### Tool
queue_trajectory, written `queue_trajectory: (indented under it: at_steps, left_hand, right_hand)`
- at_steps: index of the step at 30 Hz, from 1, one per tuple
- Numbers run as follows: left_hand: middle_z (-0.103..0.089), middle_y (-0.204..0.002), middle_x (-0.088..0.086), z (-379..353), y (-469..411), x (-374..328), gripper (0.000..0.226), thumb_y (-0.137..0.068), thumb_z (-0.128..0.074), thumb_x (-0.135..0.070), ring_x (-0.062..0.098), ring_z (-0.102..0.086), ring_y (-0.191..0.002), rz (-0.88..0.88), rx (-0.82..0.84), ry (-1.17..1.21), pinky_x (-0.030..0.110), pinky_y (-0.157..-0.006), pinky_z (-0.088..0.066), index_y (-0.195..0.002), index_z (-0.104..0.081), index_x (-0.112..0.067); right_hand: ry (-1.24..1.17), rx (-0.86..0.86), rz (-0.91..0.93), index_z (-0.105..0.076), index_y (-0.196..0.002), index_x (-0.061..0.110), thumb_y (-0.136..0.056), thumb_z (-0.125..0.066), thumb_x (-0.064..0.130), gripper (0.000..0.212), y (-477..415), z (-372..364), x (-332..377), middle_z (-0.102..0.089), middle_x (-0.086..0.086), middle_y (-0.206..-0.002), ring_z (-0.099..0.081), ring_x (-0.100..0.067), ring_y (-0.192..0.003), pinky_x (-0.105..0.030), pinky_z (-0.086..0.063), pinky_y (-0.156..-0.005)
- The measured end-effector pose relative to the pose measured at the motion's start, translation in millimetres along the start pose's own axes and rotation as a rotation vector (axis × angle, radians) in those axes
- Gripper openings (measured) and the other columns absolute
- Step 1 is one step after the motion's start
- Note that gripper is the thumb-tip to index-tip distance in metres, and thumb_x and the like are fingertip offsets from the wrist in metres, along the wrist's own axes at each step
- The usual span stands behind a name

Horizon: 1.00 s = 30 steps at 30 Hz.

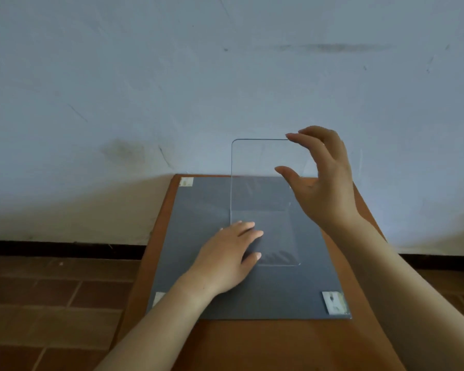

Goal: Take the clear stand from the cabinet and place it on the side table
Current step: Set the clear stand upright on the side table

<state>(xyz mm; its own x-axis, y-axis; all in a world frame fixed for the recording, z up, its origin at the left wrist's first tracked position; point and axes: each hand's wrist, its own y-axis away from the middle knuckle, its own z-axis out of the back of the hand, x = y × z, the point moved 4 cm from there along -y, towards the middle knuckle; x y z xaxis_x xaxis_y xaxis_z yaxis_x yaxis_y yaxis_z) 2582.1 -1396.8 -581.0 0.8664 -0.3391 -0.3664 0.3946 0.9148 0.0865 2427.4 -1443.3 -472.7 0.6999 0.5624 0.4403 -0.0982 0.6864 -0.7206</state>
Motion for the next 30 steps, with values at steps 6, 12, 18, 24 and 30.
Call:
queue_trajectory:
  at_steps: [6, 12, 18, 24, 30]
  left_hand:
    - [-0.018, -0.153, -0.014, 1.6, 12.7, 1.5, 0.048, -0.095, -0.037, -0.043, 0.008, -0.013, -0.141, -0.019, -0.020, 0.005, 0.033, -0.114, -0.018, -0.141, -0.029, -0.033]
    - [-0.021, -0.153, -0.013, -0.6, 11.7, 5.0, 0.050, -0.093, -0.039, -0.046, 0.010, -0.021, -0.139, -0.048, -0.062, 0.003, 0.034, -0.115, -0.019, -0.140, -0.031, -0.034]
    - [-0.015, -0.154, -0.015, -0.8, 7.6, 14.7, 0.051, -0.093, -0.036, -0.048, 0.005, -0.010, -0.141, -0.066, -0.069, -0.021, 0.029, -0.114, -0.007, -0.142, -0.027, -0.036]
    - [-0.015, -0.154, -0.014, 5.2, -7.4, 29.5, 0.054, -0.092, -0.038, -0.049, 0.005, -0.010, -0.141, -0.033, -0.056, -0.040, 0.034, -0.115, -0.007, -0.143, -0.026, -0.034]
    - [-0.018, -0.153, -0.014, 10.0, -15.2, 40.3, 0.055, -0.089, -0.042, -0.050, 0.006, -0.015, -0.140, -0.003, -0.084, -0.003, 0.035, -0.115, -0.009, -0.141, -0.029, -0.035]
  right_hand:
    - [-0.034, 0.101, -0.091, -0.049, -0.127, 0.019, -0.079, -0.069, 0.024, 0.052, 49.0, 5.0, -6.3, -0.038, -0.004, -0.140, -0.034, -0.006, -0.127, -0.002, -0.025, -0.099]
    - [0.063, 0.557, -0.239, -0.038, -0.136, 0.026, -0.083, -0.061, 0.040, 0.059, 96.7, -23.7, -15.6, -0.032, 0.009, -0.147, -0.031, -0.008, -0.134, -0.014, -0.027, -0.101]
    - [0.251, 0.836, -0.215, -0.022, -0.144, 0.022, -0.089, -0.037, 0.056, 0.066, 107.2, -46.4, -28.9, -0.013, 0.005, -0.155, -0.004, -0.011, -0.143, -0.033, -0.004, -0.118]
    - [0.269, 0.873, -0.187, -0.023, -0.143, 0.018, -0.092, -0.037, 0.050, 0.063, 86.4, -64.3, -32.0, -0.015, 0.001, -0.155, -0.006, -0.015, -0.143, -0.035, -0.004, -0.116]
    - [0.185, 0.842, -0.178, -0.023, -0.143, 0.018, -0.092, -0.040, 0.048, 0.062, 83.3, -68.1, -25.4, -0.017, 0.002, -0.154, -0.012, -0.014, -0.142, -0.029, -0.006, -0.115]
